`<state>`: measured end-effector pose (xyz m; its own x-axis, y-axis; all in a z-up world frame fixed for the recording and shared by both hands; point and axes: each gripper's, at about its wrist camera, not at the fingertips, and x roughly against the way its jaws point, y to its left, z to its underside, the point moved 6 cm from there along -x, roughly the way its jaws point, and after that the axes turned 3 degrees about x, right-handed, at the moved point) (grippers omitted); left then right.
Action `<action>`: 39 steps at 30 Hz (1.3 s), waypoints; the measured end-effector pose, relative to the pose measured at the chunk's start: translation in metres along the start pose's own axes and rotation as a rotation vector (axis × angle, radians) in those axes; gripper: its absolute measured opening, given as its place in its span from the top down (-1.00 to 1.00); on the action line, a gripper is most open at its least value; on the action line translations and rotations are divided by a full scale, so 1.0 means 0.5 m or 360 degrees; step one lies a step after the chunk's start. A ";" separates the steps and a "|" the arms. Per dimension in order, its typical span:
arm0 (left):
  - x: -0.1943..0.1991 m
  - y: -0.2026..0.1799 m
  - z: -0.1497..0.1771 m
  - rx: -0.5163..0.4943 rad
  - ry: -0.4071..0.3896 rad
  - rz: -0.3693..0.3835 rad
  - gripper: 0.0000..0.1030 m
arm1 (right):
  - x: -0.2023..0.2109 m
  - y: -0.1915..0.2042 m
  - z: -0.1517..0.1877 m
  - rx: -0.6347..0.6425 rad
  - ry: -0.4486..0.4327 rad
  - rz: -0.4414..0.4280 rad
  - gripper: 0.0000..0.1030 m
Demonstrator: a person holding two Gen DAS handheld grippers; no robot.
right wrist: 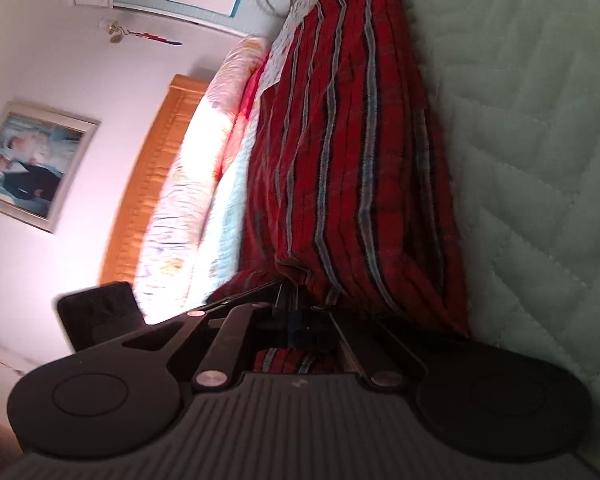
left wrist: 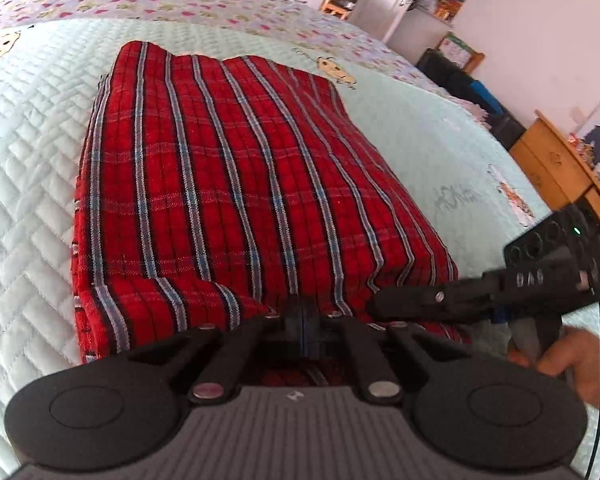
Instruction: Fold clothes
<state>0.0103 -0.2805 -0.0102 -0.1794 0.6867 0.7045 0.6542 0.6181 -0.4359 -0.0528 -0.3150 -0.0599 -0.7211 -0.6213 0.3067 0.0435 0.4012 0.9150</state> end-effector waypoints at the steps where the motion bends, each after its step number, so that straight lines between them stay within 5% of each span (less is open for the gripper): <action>1: 0.006 0.002 -0.002 0.0022 0.0002 0.0012 0.92 | 0.006 0.004 -0.004 -0.0041 0.0013 -0.0007 1.00; 7: 0.087 0.009 0.024 0.0011 -0.0115 0.0009 0.70 | 0.079 0.037 0.019 -0.0056 -0.0033 -0.0017 0.93; 8: 0.074 0.021 0.041 -0.0032 -0.0088 -0.0032 0.92 | 0.073 0.009 0.031 -0.0059 -0.0022 0.0036 1.00; 16: 0.080 0.045 0.017 0.0222 -0.0046 0.0065 0.93 | 0.064 -0.009 0.041 -0.0127 -0.0074 0.0052 1.00; 20: 0.145 0.017 -0.060 0.0254 -0.0196 0.0159 0.36 | 0.081 0.060 -0.008 -0.0049 -0.0157 -0.0082 0.64; 23: 0.155 0.000 -0.151 0.0233 -0.0355 0.0229 0.23 | 0.079 0.098 -0.088 0.0017 -0.0275 -0.0169 0.63; 27: 0.052 0.044 -0.241 0.0256 -0.0426 0.0060 -0.04 | 0.014 0.097 -0.201 0.0115 -0.0367 -0.0099 0.41; 29: -0.024 0.109 -0.240 0.0379 -0.0326 -0.0070 -0.02 | -0.011 0.049 -0.228 -0.0006 -0.0404 -0.0124 0.25; 31: -0.072 0.162 -0.218 0.0434 -0.0266 -0.0168 0.64 | -0.037 -0.025 -0.240 -0.0194 -0.0436 -0.0006 0.27; 32: -0.068 0.180 -0.210 0.0501 -0.0293 -0.0152 0.69 | -0.051 -0.066 -0.237 -0.0249 -0.0415 0.0091 0.93; 33: -0.060 0.192 -0.204 0.0582 -0.0300 -0.0116 0.75 | -0.058 -0.093 -0.232 -0.0266 -0.0411 0.0137 1.00; 37: -0.037 0.203 -0.201 0.0706 -0.0286 -0.0083 0.82 | -0.057 -0.101 -0.234 -0.0246 -0.0369 0.0210 1.00; 39: -0.014 0.180 -0.219 0.0642 -0.0313 -0.0135 0.46 | -0.048 -0.077 -0.241 -0.0218 -0.0388 0.0180 0.84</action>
<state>0.1508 -0.2714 0.0071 -0.3816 0.6626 0.6445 0.2995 0.7482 -0.5920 0.0462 -0.3964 -0.0710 -0.8504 -0.3911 0.3519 0.2138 0.3541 0.9104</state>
